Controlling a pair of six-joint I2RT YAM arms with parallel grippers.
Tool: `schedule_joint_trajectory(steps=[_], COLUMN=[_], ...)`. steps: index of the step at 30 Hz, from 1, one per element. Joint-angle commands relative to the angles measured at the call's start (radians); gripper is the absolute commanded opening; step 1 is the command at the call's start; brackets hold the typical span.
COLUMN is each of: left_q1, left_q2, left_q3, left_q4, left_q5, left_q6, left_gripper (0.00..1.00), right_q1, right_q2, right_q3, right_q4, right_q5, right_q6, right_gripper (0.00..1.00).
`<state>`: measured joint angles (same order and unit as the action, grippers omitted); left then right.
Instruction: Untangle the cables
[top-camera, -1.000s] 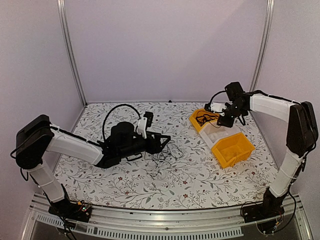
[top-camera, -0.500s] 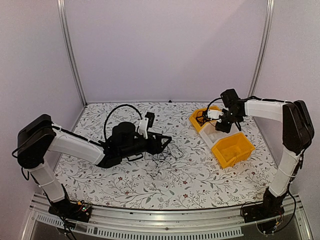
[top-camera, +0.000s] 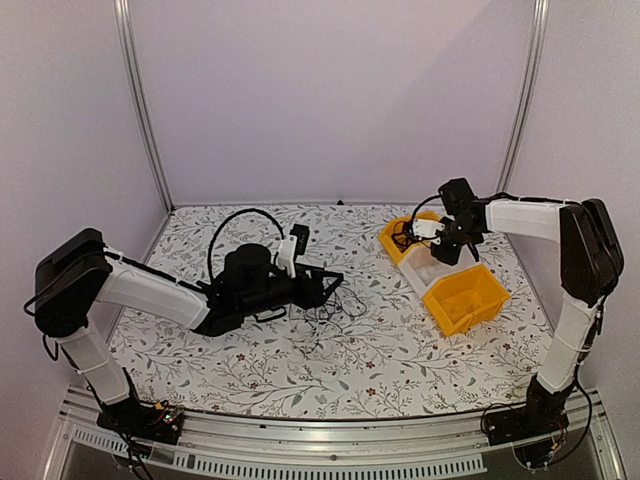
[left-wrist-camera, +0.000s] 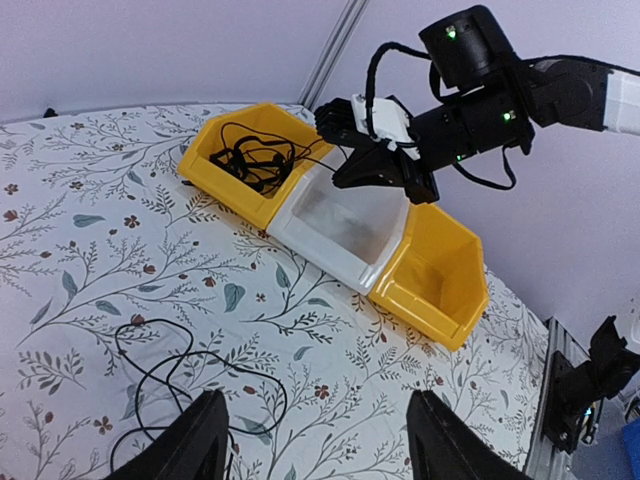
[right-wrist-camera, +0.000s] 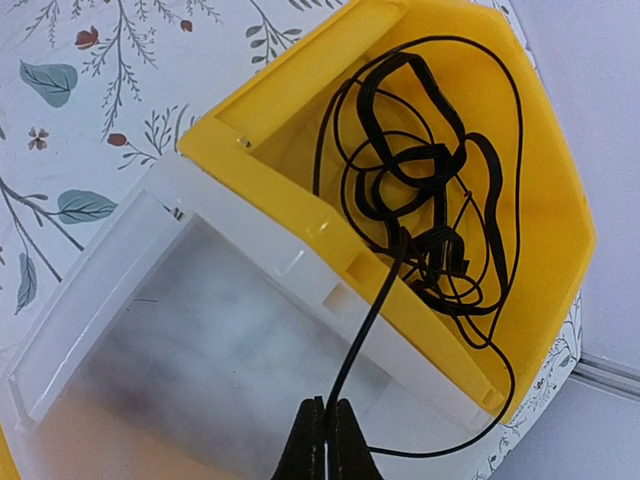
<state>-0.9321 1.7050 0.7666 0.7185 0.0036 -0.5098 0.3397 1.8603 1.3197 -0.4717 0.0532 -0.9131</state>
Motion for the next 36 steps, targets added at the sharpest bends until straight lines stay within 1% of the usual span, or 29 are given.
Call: schedule_joint_trajectory(steps=[1,7,12,22,29,30,33,36], left_q1=[-0.013,-0.014,-0.014,-0.012,-0.010,-0.011,-0.010,-0.010], left_q2=[0.018,0.024,0.027,0.021,0.015,0.015,0.016,0.013], left_q3=[0.003,0.004,0.001,-0.002,-0.005,-0.005,-0.002,0.000], left_q4=[0.011,0.010,0.007,-0.012,-0.024,-0.024,-0.026,-0.032], left_q5=[0.002,0.006,0.004,-0.001,-0.001,-0.001,-0.001,-0.001], left_q6=[-0.004,-0.009,-0.012,-0.004,0.002,0.002,0.003,0.004], left_gripper=[0.62,0.62,0.62,0.62,0.62,0.62,0.62,0.62], right_q1=[0.004,0.006,0.007,0.005,0.002,0.000,-0.004,-0.010], right_q2=[0.005,0.048,0.116,0.269,0.299,0.297,0.302,0.300], right_q3=[0.059,0.151,0.237,0.391,0.432,0.435,0.452,0.452], right_q4=[0.022,0.017,0.000,-0.048,-0.115,-0.128,-0.175,-0.196], right_q5=[0.023,0.058,0.059,0.009,-0.042,-0.076,-0.106,-0.117], right_q6=[-0.020,-0.070,-0.094,-0.067,-0.032,-0.027,-0.003,0.020], right_gripper=[0.00,0.00,0.00,0.00,0.00,0.00,0.00,0.02])
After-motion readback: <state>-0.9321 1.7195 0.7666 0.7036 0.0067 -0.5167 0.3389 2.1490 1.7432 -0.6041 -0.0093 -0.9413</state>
